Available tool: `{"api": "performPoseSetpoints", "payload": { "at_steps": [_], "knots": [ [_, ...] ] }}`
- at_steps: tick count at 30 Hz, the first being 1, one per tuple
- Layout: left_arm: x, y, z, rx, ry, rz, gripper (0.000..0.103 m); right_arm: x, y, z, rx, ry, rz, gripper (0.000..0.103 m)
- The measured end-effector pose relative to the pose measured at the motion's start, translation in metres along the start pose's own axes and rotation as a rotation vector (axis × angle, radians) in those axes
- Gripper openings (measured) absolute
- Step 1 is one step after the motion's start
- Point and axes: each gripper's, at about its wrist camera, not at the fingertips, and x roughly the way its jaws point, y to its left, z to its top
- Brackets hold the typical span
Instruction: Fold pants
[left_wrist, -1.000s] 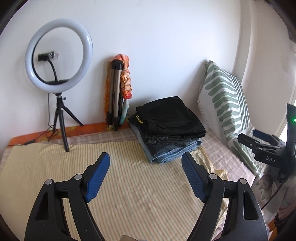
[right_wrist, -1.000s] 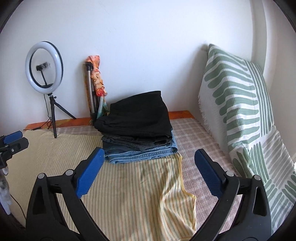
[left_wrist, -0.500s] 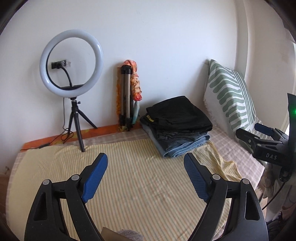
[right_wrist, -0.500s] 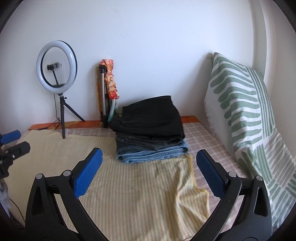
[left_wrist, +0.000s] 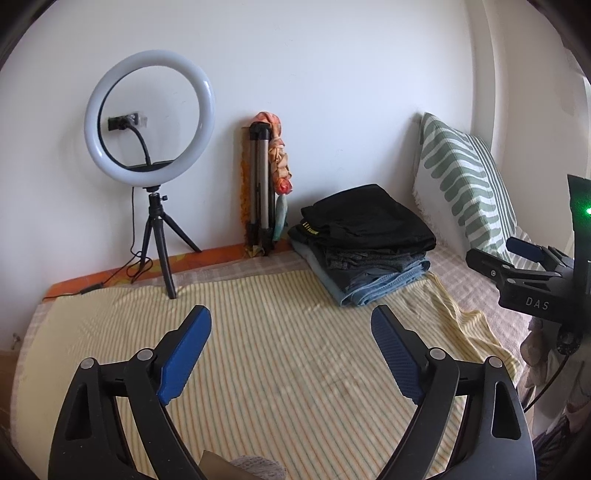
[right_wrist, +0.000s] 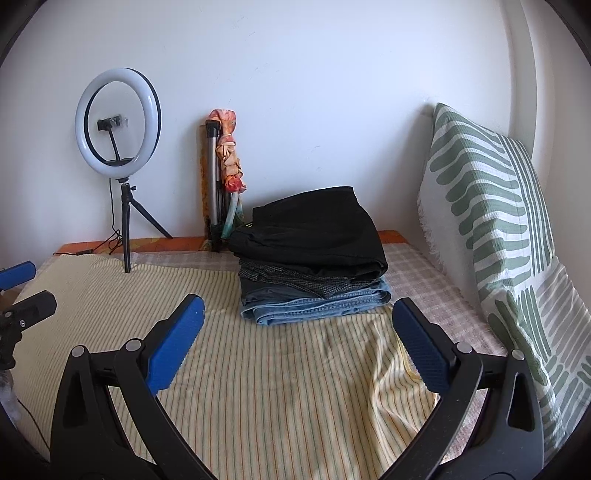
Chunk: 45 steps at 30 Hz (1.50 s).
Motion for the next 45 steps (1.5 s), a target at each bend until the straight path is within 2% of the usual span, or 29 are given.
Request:
{"api": "performPoseSetpoints", "payload": {
  "at_steps": [15, 45],
  "knots": [
    [0.004, 0.014, -0.005, -0.024, 0.012, 0.002, 0.09, 0.008, 0.004, -0.002, -0.005, -0.004, -0.005, 0.103],
    [0.0, 0.012, -0.004, -0.008, 0.003, 0.005, 0.091, 0.007, 0.014, -0.002, -0.012, -0.002, 0.01, 0.103]
  ]
}}
